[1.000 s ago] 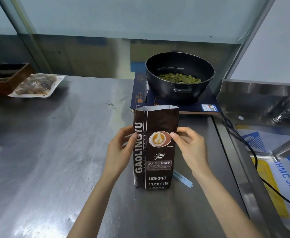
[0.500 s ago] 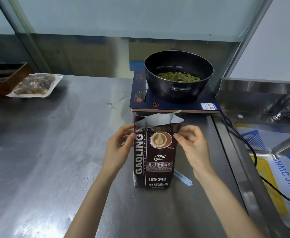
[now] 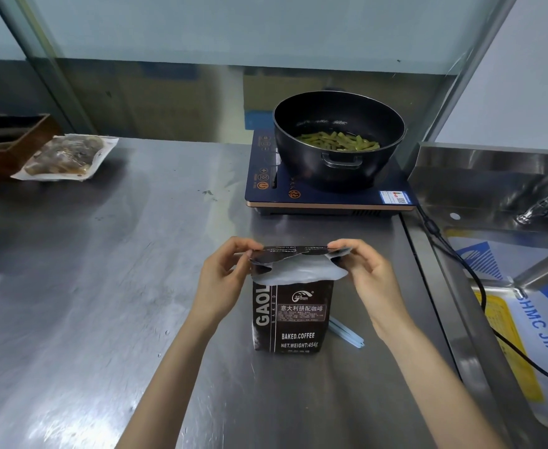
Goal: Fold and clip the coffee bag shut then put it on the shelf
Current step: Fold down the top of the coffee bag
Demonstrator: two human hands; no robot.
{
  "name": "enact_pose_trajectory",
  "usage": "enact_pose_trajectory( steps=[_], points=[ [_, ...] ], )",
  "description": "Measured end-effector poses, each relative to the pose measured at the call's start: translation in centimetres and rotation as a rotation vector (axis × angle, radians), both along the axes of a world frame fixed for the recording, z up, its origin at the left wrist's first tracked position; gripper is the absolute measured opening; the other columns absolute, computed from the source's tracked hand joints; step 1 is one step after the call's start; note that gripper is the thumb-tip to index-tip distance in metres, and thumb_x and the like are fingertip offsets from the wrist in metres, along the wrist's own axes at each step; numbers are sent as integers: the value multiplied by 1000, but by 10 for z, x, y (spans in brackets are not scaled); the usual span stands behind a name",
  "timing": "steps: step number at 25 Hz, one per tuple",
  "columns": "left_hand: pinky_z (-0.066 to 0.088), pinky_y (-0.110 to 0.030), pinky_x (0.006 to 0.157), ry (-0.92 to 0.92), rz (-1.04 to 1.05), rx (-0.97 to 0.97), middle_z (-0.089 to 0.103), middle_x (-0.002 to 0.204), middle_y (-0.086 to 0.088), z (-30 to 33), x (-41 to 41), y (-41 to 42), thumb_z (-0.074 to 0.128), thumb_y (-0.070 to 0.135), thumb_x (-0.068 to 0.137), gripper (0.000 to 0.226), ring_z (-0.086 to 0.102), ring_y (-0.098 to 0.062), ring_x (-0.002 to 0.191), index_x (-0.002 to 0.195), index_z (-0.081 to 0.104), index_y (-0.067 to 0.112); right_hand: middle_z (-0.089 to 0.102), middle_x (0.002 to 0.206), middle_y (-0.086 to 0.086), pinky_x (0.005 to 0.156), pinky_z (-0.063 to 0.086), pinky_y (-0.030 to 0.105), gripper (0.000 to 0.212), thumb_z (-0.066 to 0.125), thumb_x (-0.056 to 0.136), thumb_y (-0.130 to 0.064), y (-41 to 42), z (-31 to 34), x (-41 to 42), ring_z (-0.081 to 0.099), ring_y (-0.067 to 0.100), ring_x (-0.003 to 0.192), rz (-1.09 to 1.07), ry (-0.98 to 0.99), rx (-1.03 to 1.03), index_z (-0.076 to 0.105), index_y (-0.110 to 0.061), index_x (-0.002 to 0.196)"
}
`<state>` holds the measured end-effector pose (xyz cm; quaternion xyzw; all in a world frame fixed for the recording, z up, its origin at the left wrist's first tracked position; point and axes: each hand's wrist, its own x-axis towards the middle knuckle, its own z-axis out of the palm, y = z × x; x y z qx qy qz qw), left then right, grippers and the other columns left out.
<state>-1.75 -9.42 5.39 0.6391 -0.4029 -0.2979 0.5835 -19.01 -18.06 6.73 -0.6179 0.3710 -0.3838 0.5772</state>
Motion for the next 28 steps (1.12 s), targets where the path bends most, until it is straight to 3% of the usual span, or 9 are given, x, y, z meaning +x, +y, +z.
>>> enact_pose_trajectory(
  steps=[4,7,10,13,16,19,22,25,28],
  points=[
    [45,-5,64,57,-35,-16,64,80,8,9,-7,1,36,8,92,27,60,9,70,77,56,17,67,73,-16,67,44,3,29,39,92,-18,-1,0,-5,59,-9,75,73,13,5,61,-23,75],
    [45,-6,66,105,-95,8,65,91,8,9,-8,5,36,21,93,22,60,5,77,79,53,19,66,78,-21,75,45,8,21,47,80,-43,-1,-4,-11,59,-2,83,151,34,-5,62,-29,80],
    [44,-5,64,131,-156,50,62,91,8,5,-7,8,44,16,90,10,58,5,75,94,51,23,64,90,-16,78,45,9,16,52,77,-29,1,-9,-16,58,-2,90,200,-5,43,61,-30,91],
    [48,-9,68,147,-198,66,63,98,2,-1,-8,9,49,11,87,32,62,5,80,116,46,24,61,104,-12,82,44,4,29,56,84,-8,5,-12,-17,58,-9,95,199,-1,39,55,-30,103],
    [48,-7,72,166,-197,67,62,101,4,-5,-11,9,51,5,85,34,62,8,83,118,48,15,59,109,-11,85,43,2,45,56,83,-1,5,-17,-15,57,-12,96,155,15,70,48,-31,115],
    [47,-5,69,167,-198,61,63,98,7,-8,-13,9,52,2,84,26,62,10,81,106,52,14,61,100,-15,77,44,0,38,59,81,-1,6,-23,-13,59,-16,86,62,35,46,55,-33,100],
    [49,-10,77,124,-151,49,64,100,6,-15,-11,8,55,4,83,24,62,6,86,101,55,20,65,87,-11,72,46,1,30,61,78,1,6,-25,-10,61,-14,73,-3,63,-3,60,-29,83],
    [49,-14,85,86,-83,39,66,100,6,-23,-13,6,57,7,82,23,63,0,89,99,57,22,65,78,-10,67,45,1,27,63,77,-1,5,-26,-7,60,-12,65,-63,122,-59,61,-28,76],
    [50,-14,82,90,-37,35,67,96,5,-26,-14,4,58,7,82,19,63,-2,87,96,58,20,64,72,-11,64,44,0,27,65,77,-4,4,-27,-5,58,-12,61,-110,166,-94,60,-31,71]
  ],
)
